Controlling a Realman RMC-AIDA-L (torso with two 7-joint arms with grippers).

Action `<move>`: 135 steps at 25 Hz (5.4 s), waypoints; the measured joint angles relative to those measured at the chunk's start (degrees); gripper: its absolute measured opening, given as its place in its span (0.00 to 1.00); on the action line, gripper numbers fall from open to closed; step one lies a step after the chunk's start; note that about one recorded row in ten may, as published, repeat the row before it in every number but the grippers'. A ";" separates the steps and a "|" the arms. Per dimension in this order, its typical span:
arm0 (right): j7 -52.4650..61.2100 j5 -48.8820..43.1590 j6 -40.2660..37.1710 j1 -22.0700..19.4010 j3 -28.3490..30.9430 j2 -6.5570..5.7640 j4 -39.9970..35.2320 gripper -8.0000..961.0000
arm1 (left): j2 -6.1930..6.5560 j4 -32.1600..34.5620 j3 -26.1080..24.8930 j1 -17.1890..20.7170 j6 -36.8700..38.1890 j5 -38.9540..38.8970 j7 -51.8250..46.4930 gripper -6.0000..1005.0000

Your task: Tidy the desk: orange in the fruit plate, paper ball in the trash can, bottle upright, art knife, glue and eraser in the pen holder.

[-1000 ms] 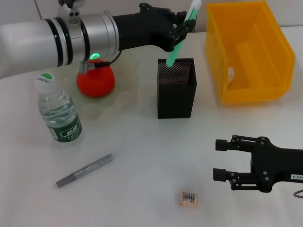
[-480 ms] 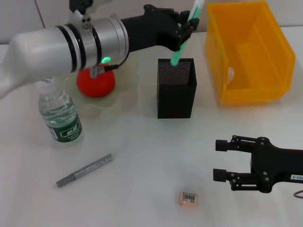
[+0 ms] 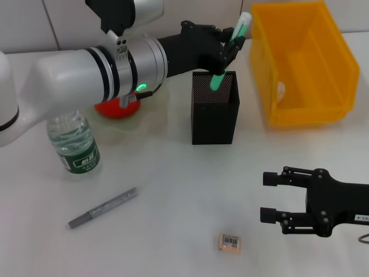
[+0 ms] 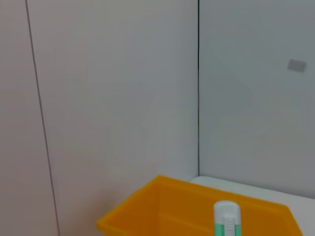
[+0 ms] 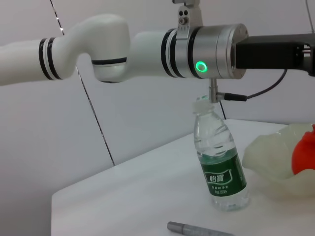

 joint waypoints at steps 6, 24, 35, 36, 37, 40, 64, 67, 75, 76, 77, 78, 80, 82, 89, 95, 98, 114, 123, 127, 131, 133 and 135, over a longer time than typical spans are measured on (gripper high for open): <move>0.00 0.00 -0.03 0.01 0.00 0.00 0.08 0.80 | 0.00 -1.62 0.42 0.19 -0.14 -4.38 4.44 0.20; 0.00 0.00 0.14 0.66 0.01 0.09 0.09 0.79 | 0.00 -4.12 0.59 0.35 0.19 -6.37 5.21 0.21; 0.17 0.00 0.15 0.64 0.01 0.09 0.09 0.79 | 0.00 -4.38 0.47 0.44 0.20 -6.95 4.76 0.49; 0.19 0.00 0.15 0.64 0.01 0.09 0.09 0.79 | 0.00 -4.15 0.47 0.44 0.46 -6.92 4.76 0.52; 0.19 0.00 0.15 0.64 0.01 0.09 0.09 0.79 | 0.00 -4.05 0.47 0.44 0.59 -6.90 4.75 0.55; 0.19 0.00 0.15 0.64 0.01 0.09 0.09 0.79 | 0.00 -3.69 0.47 0.44 1.44 -6.84 4.72 0.64; 0.18 -0.01 0.01 0.34 0.00 0.09 0.09 0.79 | 0.70 15.99 -9.31 2.72 26.62 17.56 -11.64 0.80; 0.18 -0.01 -0.06 0.24 0.01 0.09 0.09 0.79 | 0.74 18.51 -11.91 4.36 28.04 18.88 -11.80 0.80; 0.18 -0.01 -0.33 0.12 0.00 0.09 0.09 0.79 | 0.95 19.36 -16.45 5.19 31.48 21.77 -11.86 0.80; 0.18 -0.01 -0.33 0.12 0.00 0.09 0.09 0.79 | 0.98 19.77 -17.50 5.22 32.73 22.28 -12.01 0.80; 0.18 -0.03 -0.34 0.12 0.00 0.09 0.09 0.79 | 1.00 20.18 -18.41 5.22 33.95 22.82 -12.19 0.80; 0.18 -0.12 -0.36 0.11 0.00 0.09 0.09 0.79 | 1.01 20.83 -19.64 5.25 35.53 23.63 -12.58 0.80; 0.18 -0.16 -0.38 0.10 0.01 0.09 0.09 0.79 | 1.00 23.27 -22.85 5.63 39.92 25.95 -13.92 0.80; 0.18 -0.17 -0.38 0.11 0.01 0.09 0.09 0.79 | 0.99 24.74 -24.53 6.12 42.24 26.83 -14.36 0.80; 0.18 -0.18 -0.39 0.42 -0.08 0.09 0.09 0.79 | 0.97 28.53 -32.18 8.72 50.38 27.90 -15.21 0.80; 1.32 -0.18 -0.10 1.08 -0.26 0.05 -0.69 0.79 | 1.03 28.49 -38.40 9.91 58.67 28.01 -14.70 0.80; 2.55 -0.25 0.01 1.34 -0.26 0.04 -1.98 0.79 | 1.07 28.53 -40.43 10.99 61.42 28.08 -13.97 0.80; 8.71 -1.53 0.21 4.53 -0.26 0.11 -6.97 0.79 | 2.27 22.56 -48.81 14.77 71.25 27.71 -7.67 0.80; 18.68 -2.12 0.67 6.53 -2.06 0.19 -16.01 0.79 | 3.97 6.98 -48.90 13.11 71.33 27.99 1.43 0.80; 23.24 -2.14 1.18 6.77 -4.91 0.30 -20.43 0.79 | 4.44 4.03 -48.97 12.85 71.30 27.94 3.58 0.80; 29.82 -2.77 2.05 7.59 -10.48 0.23 -25.97 0.79 | 4.49 1.78 -49.15 13.56 71.19 27.95 6.14 0.80; 35.31 -5.03 2.48 7.96 -15.49 0.23 -32.36 0.79 | 4.36 0.45 -49.41 14.16 71.17 28.00 7.35 0.80; 37.39 -5.89 2.48 8.08 -17.17 0.23 -34.64 0.79 | 4.36 0.08 -49.43 14.35 71.16 28.00 7.73 0.80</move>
